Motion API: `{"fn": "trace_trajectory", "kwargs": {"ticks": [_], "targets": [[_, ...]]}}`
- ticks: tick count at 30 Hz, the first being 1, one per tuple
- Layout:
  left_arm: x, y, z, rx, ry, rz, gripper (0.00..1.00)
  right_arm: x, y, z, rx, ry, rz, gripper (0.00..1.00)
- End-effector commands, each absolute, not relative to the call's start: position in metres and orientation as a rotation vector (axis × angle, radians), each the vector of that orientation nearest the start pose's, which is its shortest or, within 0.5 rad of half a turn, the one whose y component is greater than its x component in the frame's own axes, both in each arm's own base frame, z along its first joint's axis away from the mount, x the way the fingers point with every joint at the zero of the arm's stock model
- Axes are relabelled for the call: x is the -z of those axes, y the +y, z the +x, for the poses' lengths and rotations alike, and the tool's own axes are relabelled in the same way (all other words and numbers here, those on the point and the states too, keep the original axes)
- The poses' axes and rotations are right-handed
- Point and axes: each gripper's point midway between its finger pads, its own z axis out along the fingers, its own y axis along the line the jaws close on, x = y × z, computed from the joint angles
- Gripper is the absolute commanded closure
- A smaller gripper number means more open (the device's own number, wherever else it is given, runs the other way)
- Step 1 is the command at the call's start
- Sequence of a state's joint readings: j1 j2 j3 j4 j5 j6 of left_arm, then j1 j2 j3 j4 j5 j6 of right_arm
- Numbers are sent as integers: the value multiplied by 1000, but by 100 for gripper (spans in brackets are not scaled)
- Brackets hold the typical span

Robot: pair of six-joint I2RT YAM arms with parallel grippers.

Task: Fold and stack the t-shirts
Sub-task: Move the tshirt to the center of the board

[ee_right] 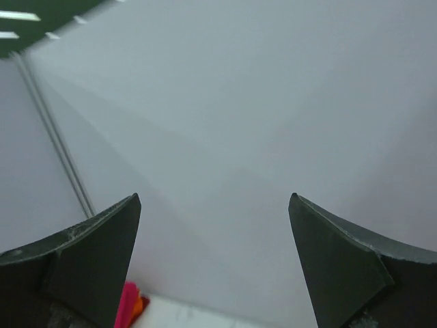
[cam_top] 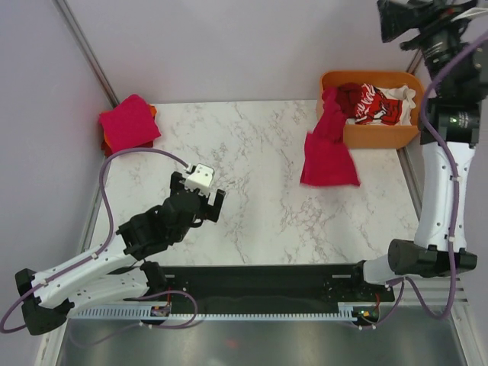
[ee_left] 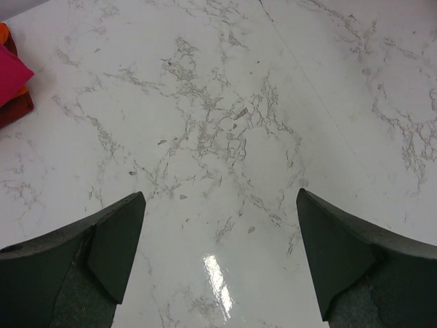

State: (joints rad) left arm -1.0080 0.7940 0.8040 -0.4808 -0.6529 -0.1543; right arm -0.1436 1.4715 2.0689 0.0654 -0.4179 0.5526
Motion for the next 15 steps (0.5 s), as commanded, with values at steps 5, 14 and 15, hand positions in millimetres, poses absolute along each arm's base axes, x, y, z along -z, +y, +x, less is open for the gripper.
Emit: {"fn": "trace_trajectory", "kwargs": {"ticks": [5,14,15], "targets": [[-238,-160,225,94,1870,424,0,-416,52,457,-456,1721,121,2],[-236,-160,226,81,1876,425,0,-250,88,441,-320,2129,126,21],[-236,-160,226,81,1877,429,0,-243,94,443,-325,2147,114,25]]}}
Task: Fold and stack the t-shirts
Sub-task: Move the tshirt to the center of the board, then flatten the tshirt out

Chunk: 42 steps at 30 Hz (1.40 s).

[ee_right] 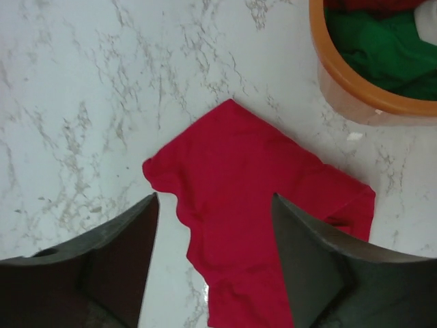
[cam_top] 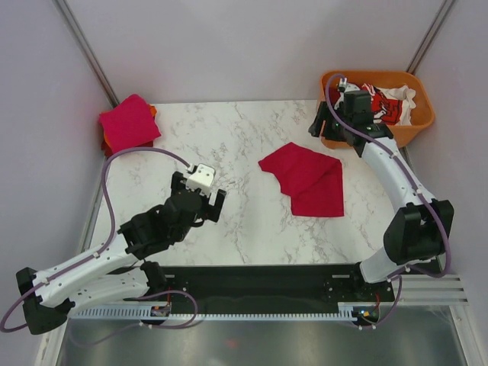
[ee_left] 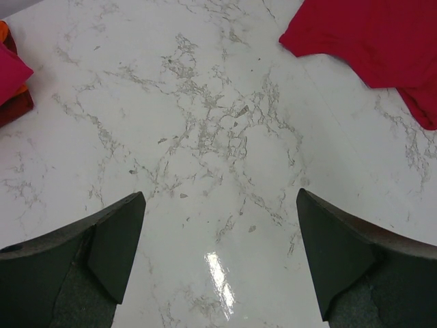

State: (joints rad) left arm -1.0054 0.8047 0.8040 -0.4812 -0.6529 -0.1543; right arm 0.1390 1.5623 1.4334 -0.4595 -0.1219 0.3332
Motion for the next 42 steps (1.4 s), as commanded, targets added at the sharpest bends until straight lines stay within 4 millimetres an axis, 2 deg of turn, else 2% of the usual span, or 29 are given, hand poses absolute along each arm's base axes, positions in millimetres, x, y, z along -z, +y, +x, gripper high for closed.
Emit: {"fn": "trace_trajectory", "kwargs": {"ticks": [1,2,4,5,7,8,9,11,12,13,16,19,20,26,33,38,42], "targets": [[-235,-160,226,77,1879,430,0,-239,101,442,-337,2159,99,32],[-235,-160,226,74,1879,431,0,-234,119,438,-359,2175,56,34],[-235,-160,227,71,1880,431,0,-217,139,430,-355,2219,13,37],[-235,-159,227,71,1879,429,0,-210,161,420,-358,2241,-42,37],[-235,-160,227,70,1880,430,0,-185,171,404,-300,2298,-65,39],[-234,-160,227,71,1880,431,0,-175,187,391,-299,2320,-103,39],[-233,-160,227,70,1883,434,0,-154,187,378,-271,2369,-112,39],[-233,-161,226,71,1884,437,0,-133,185,365,-230,2415,-87,39],[-234,-162,226,76,1883,438,0,-116,177,355,-202,2453,-79,39],[-233,-162,226,75,1884,439,0,-111,173,351,-180,2464,-71,35],[-232,-163,226,81,1886,442,0,-95,158,338,-111,2496,-50,33],[-233,-163,226,81,1886,442,0,-85,160,332,-124,2529,-63,33],[-233,-163,226,80,1886,444,0,-76,161,329,-130,2555,-72,34],[-231,-162,227,69,1890,444,0,-61,168,333,-156,2572,-68,36],[-230,-162,227,65,1892,446,0,-46,171,332,-151,2611,-63,48],[-229,-163,227,64,1893,449,0,-36,171,330,-147,2638,-60,50],[-229,-163,227,64,1893,449,0,-35,171,331,-148,2633,-59,68]]}}
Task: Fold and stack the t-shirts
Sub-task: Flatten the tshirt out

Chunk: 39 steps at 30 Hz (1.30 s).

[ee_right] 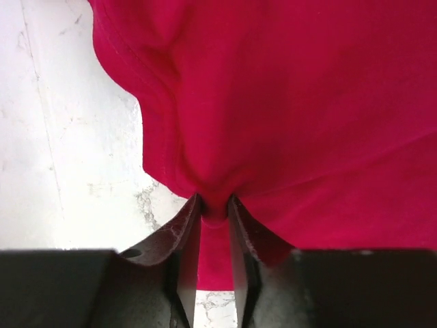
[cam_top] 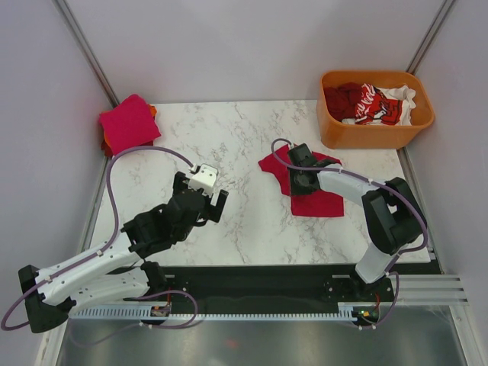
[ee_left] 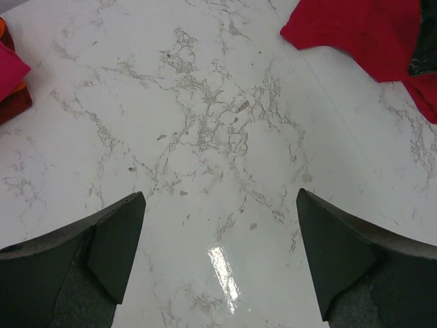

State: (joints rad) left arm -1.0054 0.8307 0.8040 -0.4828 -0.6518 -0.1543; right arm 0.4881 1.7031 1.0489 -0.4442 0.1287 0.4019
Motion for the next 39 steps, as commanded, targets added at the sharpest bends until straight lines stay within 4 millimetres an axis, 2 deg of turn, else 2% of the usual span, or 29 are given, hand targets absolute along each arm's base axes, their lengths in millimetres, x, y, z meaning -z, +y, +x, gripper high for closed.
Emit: {"fn": "trace_trajectory", "kwargs": {"ticks": [1,2,3,4,5,6,10,11,12,13,14,15,16,17,18,19,21,22,26,27,29,31,32,33,34,35,36,37,39], "targets": [[-229,-163,227,64,1893,449,0,-35,171,331,-144,2636,-59,71],[-229,-163,227,65,1893,450,0,-34,171,331,-142,2639,-68,74],[-229,-163,227,64,1894,451,0,-33,170,331,-141,2640,-66,83],[-229,-163,227,64,1894,451,0,-32,171,331,-139,2641,-72,88],[-229,-163,227,64,1894,451,0,-32,171,331,-141,2642,-73,98],[-229,-163,227,65,1893,450,0,-32,170,331,-139,2643,-73,100],[-229,-163,227,63,1894,450,0,-59,174,335,-163,2608,-82,100],[-229,-163,227,62,1895,451,0,-85,181,345,-193,2556,-90,100],[-228,-163,227,60,1896,453,0,-97,184,339,-213,2573,-118,100],[-229,-163,227,61,1895,453,0,-138,200,350,-277,2490,-179,100],[-230,-162,228,55,1891,444,0,-161,211,351,-332,2458,-227,100],[-230,-161,229,48,1890,441,0,-178,217,340,-354,2478,-286,100],[-231,-159,229,44,1888,436,1,-241,249,339,-500,2357,-384,100],[-233,-156,230,30,1884,423,1,-271,262,332,-562,2312,-435,100],[-236,-154,230,26,1877,411,2,-293,270,315,-607,2315,-485,100],[-238,-152,230,20,1873,399,2,-359,297,299,-739,2165,-550,100],[-243,-143,231,3,1857,360,2,-412,310,274,-832,2072,-579,100],[-245,-141,231,2,1850,344,2,-468,309,268,-898,1927,-546,100],[-255,-130,231,-12,1827,286,3,-566,298,253,-1033,1630,-431,100],[-256,-128,231,-11,1822,275,3,-574,297,252,-1051,1597,-415,100],[-261,-124,229,4,1807,250,3,-575,294,254,-1053,1583,-376,100],[-264,-121,227,15,1796,233,3,-558,287,268,-978,1646,-302,100],[-265,-119,226,18,1792,223,3,-541,268,288,-832,1701,-187,100],[-266,-118,226,21,1789,220,3,-529,257,298,-751,1734,-125,100],[-267,-118,226,25,1786,216,3,-497,246,309,-646,1810,-72,100],[-266,-118,226,25,1788,218,3,-476,229,319,-547,1846,2,100],[-264,-119,226,19,1793,226,3,-454,201,335,-445,1875,153,100],[-264,-120,227,13,1796,233,3,-398,183,337,-352,1986,195,100],[-259,-123,229,-3,1808,247,4,-342,153,347,-353,2062,317,100]]}}
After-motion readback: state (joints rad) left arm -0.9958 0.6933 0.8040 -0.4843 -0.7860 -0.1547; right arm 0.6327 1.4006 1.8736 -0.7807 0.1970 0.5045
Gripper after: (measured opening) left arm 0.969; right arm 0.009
